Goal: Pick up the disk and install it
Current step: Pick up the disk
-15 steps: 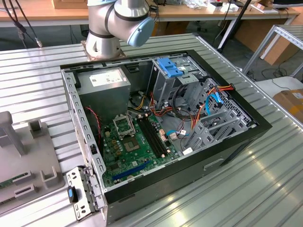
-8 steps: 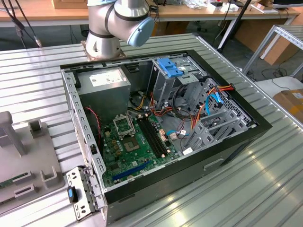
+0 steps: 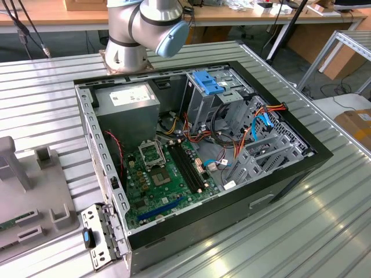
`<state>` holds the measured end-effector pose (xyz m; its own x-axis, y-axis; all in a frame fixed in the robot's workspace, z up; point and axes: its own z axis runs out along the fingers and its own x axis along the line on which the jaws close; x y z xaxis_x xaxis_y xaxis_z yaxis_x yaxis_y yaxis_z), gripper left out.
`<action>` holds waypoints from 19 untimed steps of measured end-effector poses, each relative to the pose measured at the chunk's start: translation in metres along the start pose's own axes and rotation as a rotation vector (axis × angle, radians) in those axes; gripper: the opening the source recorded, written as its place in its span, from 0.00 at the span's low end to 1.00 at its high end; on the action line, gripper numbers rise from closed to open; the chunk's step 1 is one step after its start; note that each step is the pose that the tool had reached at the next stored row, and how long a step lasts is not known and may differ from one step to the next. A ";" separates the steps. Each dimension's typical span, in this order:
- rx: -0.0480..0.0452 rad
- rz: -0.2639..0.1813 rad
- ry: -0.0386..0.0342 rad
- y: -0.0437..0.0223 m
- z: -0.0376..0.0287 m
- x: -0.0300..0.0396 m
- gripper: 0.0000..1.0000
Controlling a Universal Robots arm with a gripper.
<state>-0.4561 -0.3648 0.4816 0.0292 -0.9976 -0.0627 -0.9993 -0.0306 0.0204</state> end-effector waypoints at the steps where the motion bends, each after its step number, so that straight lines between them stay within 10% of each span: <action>1: 0.0000 0.000 0.0000 0.0000 0.0000 0.0000 0.37; 19: -0.0003 0.000 0.0017 0.0003 -0.0171 -0.0011 0.37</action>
<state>-0.4561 -0.3648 0.4988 0.0292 -0.9977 -0.0611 -0.9993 -0.0305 0.0207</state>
